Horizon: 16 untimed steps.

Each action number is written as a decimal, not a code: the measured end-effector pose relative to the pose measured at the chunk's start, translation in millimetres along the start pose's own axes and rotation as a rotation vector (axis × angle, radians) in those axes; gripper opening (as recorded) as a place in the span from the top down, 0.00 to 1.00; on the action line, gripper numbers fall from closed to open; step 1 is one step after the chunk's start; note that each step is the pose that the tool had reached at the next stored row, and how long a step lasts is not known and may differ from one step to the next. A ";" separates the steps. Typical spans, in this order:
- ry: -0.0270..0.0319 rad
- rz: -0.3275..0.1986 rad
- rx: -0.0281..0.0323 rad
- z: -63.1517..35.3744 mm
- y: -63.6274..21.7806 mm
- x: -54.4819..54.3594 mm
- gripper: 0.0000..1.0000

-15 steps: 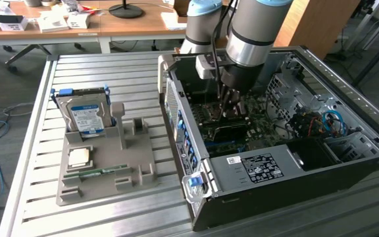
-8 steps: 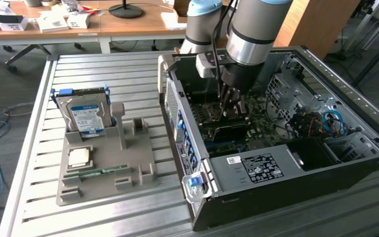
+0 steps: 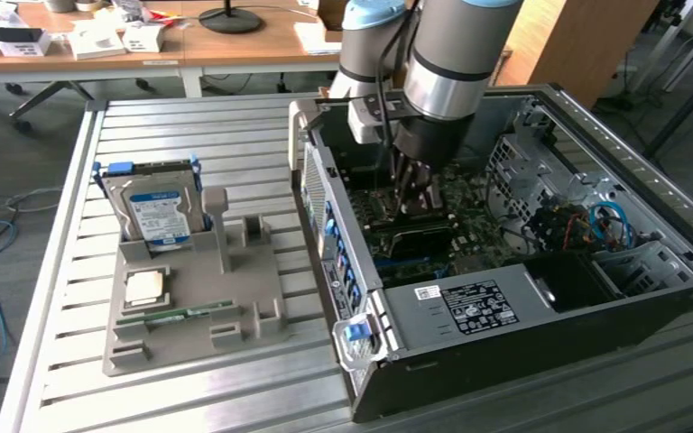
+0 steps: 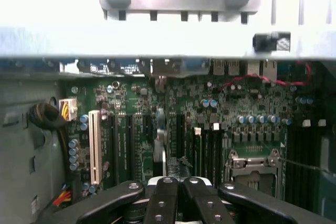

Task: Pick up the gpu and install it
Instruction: 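Press down on the gpu until it lock into place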

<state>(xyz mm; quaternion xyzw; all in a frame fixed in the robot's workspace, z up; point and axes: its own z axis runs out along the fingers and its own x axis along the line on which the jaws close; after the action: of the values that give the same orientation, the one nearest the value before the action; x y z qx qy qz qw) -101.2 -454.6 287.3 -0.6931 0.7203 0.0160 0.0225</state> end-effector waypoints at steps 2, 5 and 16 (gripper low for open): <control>-0.0001 0.000 0.0019 0.0 3.9 0.1 0.89; -0.0003 0.000 0.0064 -0.1 11.9 0.5 0.89; -0.0007 -0.001 0.0165 -0.3 31.9 1.2 0.89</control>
<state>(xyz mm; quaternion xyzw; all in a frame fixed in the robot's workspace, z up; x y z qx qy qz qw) -133.1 -454.6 287.3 -0.6932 0.7201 0.0103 0.0284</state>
